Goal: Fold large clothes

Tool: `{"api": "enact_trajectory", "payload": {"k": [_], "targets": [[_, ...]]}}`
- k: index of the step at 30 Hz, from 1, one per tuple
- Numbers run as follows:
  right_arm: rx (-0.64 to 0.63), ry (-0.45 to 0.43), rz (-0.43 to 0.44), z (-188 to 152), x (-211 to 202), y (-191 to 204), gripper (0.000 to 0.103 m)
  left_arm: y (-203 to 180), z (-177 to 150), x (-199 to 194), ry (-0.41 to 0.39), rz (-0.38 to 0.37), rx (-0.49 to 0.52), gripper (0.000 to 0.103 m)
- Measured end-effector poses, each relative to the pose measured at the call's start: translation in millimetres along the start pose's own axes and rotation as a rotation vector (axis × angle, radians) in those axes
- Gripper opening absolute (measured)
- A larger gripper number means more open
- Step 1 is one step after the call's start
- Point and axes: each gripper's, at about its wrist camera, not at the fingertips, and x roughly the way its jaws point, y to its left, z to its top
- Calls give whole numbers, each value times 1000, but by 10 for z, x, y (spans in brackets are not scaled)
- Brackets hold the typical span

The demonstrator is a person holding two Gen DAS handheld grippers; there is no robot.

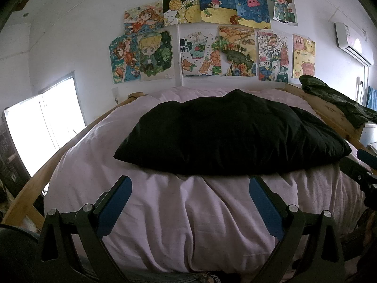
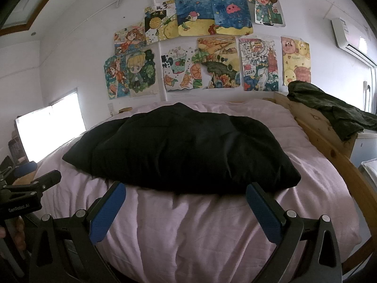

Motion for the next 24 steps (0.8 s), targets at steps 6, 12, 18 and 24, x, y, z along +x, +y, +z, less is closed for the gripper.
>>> {"api": "enact_trajectory", "payload": {"k": [6,12,18,24], "targets": [[1,0,1,-1,-1,-15,103,2,-1,-1,-1,0,0,98],[1,0,1,0,-2,-14,103,6,-1,-1,-1,-1,1,98],[2,0,2,0,-3,-18,103,11,-3,1,-1,-1,2,98],[3,0,2,1,-3,-22,103,13,-3,1,-1,-1,3,98]]}}
